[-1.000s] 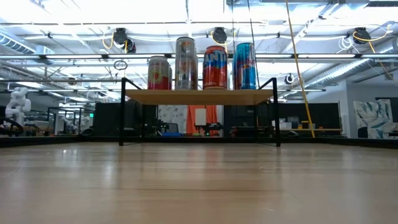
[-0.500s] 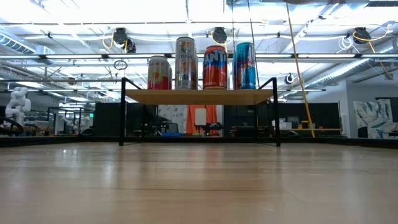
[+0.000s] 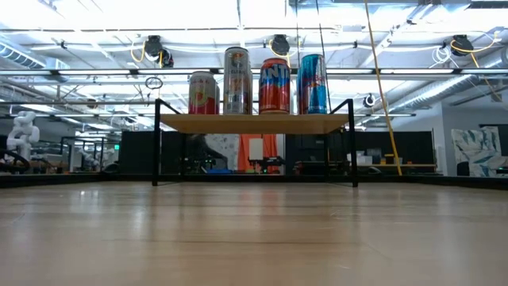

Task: Place canned beverage on shelf
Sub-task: Put the pink and white soda can aligned with the other pink and white soda can on the shelf

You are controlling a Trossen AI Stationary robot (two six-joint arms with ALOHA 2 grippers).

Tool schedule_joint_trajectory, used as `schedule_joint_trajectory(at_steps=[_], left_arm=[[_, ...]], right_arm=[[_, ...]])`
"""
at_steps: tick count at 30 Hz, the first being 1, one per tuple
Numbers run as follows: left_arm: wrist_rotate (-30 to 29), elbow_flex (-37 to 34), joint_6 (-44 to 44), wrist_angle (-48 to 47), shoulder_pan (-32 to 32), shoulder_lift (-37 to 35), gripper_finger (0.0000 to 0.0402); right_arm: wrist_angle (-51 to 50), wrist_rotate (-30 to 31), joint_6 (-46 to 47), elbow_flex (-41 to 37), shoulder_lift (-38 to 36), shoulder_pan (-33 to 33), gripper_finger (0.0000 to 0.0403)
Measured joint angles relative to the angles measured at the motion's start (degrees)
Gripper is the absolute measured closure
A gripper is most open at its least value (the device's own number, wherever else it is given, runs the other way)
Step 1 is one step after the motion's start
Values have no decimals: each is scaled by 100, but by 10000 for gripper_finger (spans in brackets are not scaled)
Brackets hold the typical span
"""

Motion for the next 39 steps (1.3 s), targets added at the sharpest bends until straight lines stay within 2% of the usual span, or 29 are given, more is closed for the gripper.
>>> schedule_joint_trajectory(at_steps=[7, 10, 17, 22, 29, 33, 39], left_arm=[[1, 0, 27, 7, 201, 0, 30], [311, 0, 151, -22, 253, 0, 7], [444, 0, 151, -819, 444, 70, 4], [746, 1, 266, -942, 641, 209, 4], [1117, 6, 537, -709, 953, 438, 4], [1524, 2, 606, -651, 1092, 585, 4], [1609, 2, 706, -277, 1174, 628, 6]], right_arm=[[341, -9, -381, 0, 0, -388, 110], [367, -9, -466, 0, 0, -534, 110], [476, -39, -671, 0, 0, -785, 110], [615, -50, -705, 0, 0, -808, 110], [676, -55, -704, 2, 0, -806, 110], [683, -55, -695, 2, 0, -808, 110], [692, -47, -682, 2, -1, -806, 110]])
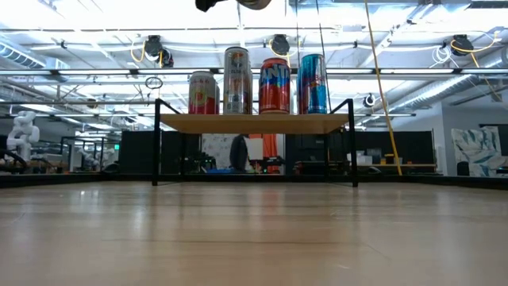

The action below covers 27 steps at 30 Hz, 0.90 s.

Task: Place canned beverage on shelf
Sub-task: Put the pink and white soda can aligned with the other pink and white soda can on the shelf

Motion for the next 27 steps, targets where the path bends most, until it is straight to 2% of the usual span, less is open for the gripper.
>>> schedule_joint_trajectory(at_steps=[3, 8, 12, 19, 27], left_arm=[[-12, 0, 140, 165, 18, -1, 22], [415, 0, 159, 193, 45, -3, 80], [425, 0, 125, 193, 41, -3, 118], [480, 0, -37, 269, 40, -15, 121], [498, 0, -6, 923, 40, -3, 121]], right_arm=[[2, 17, 42, 0, -3, -2, 110], [36, 4, 50, 0, -3, -6, 110], [53, -11, 115, 0, -3, -20, 110], [240, -14, 440, 0, -3, -35, 104], [128, -134, 884, 393, -7, -94, 61]])
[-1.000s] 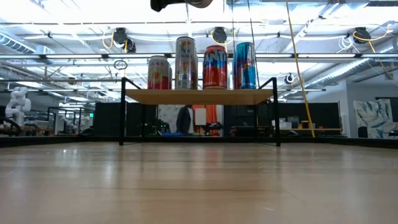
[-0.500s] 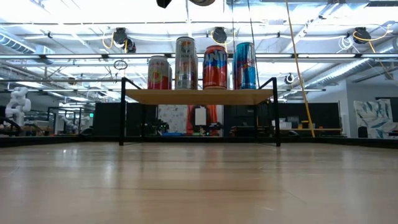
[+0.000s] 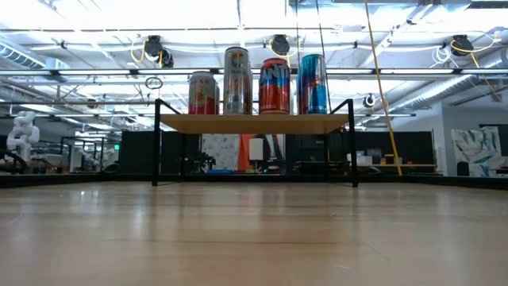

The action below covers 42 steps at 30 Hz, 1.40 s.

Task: Place canned beverage on shelf
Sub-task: Put the pink and white soda can aligned with the other pink and white soda can on the shelf

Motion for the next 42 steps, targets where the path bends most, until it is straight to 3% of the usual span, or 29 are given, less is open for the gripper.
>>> schedule_joint_trajectory(at_steps=[6, 11, 24, 33, 38, 42], left_arm=[[-94, 0, -125, 425, 4, 3, 121], [-313, 18, -306, 697, 4, -24, 121], [-425, 166, -295, 810, -1, -402, 121], [-1424, 168, -300, 1432, -7, -470, 120], [-1638, 168, -295, 1592, -13, -472, 120], [-1676, 168, -300, 1709, -13, -470, 120]], right_arm=[[-342, 1, 9, 541, 0, -157, 36], [-1202, 145, -155, 1026, -39, -179, 31], [-1964, 2481, 280, 1043, -441, 902, 39], [-1256, 3152, 686, 1038, 150, 1282, 27], [-958, 3748, 595, 1036, 346, 1311, 6], [-521, 3880, 199, 1036, 442, 1243, 8]])
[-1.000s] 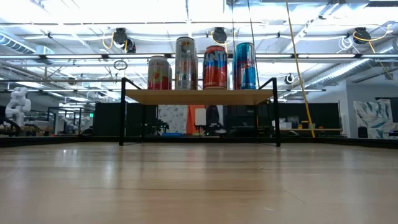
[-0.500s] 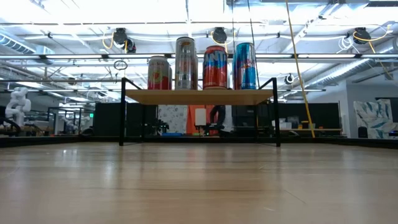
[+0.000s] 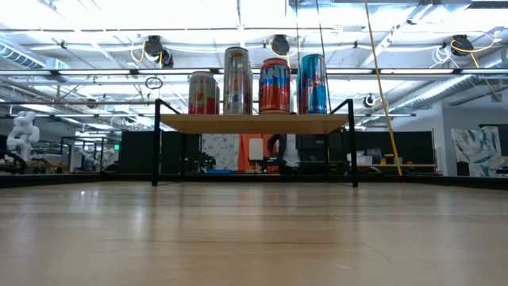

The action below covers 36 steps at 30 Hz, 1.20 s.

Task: Place canned beverage on shelf
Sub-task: Put the pink and white soda can aligned with the other pink and white soda can on the shelf

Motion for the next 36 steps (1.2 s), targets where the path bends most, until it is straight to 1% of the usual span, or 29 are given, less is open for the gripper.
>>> schedule_joint_trajectory(at_steps=[4, 17, 19, 22, 26, 29, 32, 36], left_arm=[[-29, 0, 1, -5, -4, 1, 120], [-171, 0, 7, 109, -4, 1, 120], [-171, 0, 12, 103, -4, 1, 120], [-176, 0, 16, 102, -2, 1, 120], [-177, 0, 20, 89, -4, 1, 120], [-179, 0, 18, 89, -2, 1, 120], [-157, 0, 14, 89, -2, 1, 114], [-48, 0, -33, 95, -2, 1, 80]], right_arm=[[436, 8, -358, 0, 83, -101, 8], [643, -22, -653, -2, 61, -339, 13], [641, -23, -653, -2, 63, -355, 23], [651, -39, -656, -2, 65, -358, 50], [637, -277, -633, -2, 63, -396, 89], [637, -313, -631, -2, 63, -401, 109], [642, -319, -629, -2, 60, -401, 116], [687, -420, -629, -2, 60, -399, 116]])
